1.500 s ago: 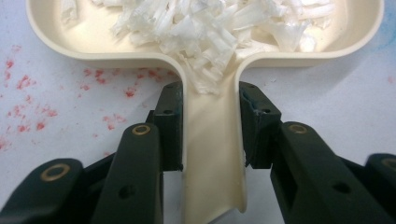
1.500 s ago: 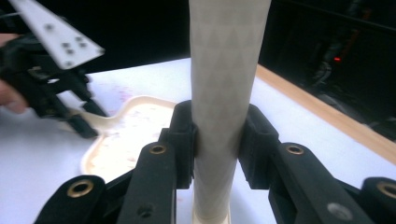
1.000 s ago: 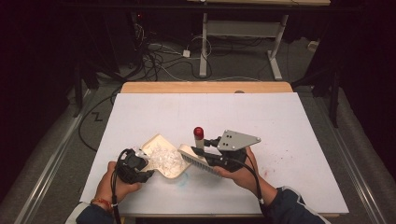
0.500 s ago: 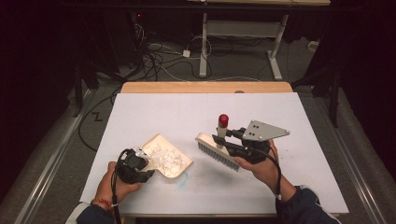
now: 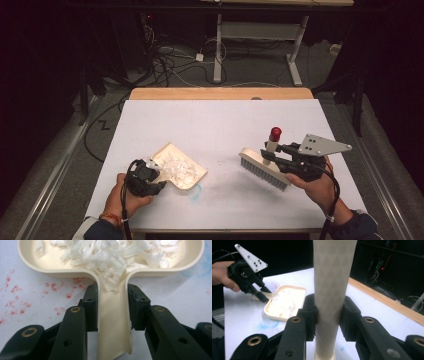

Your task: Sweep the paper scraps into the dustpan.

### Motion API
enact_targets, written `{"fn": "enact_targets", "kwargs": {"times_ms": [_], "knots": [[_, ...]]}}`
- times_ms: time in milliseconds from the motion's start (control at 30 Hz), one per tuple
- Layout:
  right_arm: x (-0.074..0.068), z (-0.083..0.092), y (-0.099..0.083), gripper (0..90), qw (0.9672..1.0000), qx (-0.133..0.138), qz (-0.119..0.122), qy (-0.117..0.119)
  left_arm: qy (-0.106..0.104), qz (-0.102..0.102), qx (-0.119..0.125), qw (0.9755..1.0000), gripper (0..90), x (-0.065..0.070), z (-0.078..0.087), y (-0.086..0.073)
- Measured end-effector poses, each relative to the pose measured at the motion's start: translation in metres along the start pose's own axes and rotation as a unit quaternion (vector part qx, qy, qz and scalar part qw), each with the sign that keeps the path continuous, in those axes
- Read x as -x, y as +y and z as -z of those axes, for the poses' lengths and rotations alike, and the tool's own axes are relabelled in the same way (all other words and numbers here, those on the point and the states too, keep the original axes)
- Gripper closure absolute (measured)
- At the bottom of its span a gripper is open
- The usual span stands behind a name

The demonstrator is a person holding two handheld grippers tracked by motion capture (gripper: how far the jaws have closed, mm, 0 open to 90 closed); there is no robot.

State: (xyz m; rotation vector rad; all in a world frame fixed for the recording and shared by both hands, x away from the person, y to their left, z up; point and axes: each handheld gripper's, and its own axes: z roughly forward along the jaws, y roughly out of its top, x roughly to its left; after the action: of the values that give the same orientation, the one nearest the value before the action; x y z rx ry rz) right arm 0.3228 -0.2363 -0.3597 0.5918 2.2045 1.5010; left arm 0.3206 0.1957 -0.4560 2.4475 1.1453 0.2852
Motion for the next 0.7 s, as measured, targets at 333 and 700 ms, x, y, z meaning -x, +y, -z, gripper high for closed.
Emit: {"fn": "enact_targets", "kwargs": {"times_ms": [333, 700], "knots": [[0.008, 0.027, -0.017, 70.5, 0.9996, -0.025, -0.008, -0.002, 0.001, 0.013, 0.008, 0.9999, 63.3, -0.003, -0.002, 0.002], [0.017, 0.056, -0.032, 70.5, 0.9988, -0.046, -0.017, -0.004, 0.012, 0.03, 0.02, 0.9993, 63.2, -0.012, -0.003, 0.005]]}}
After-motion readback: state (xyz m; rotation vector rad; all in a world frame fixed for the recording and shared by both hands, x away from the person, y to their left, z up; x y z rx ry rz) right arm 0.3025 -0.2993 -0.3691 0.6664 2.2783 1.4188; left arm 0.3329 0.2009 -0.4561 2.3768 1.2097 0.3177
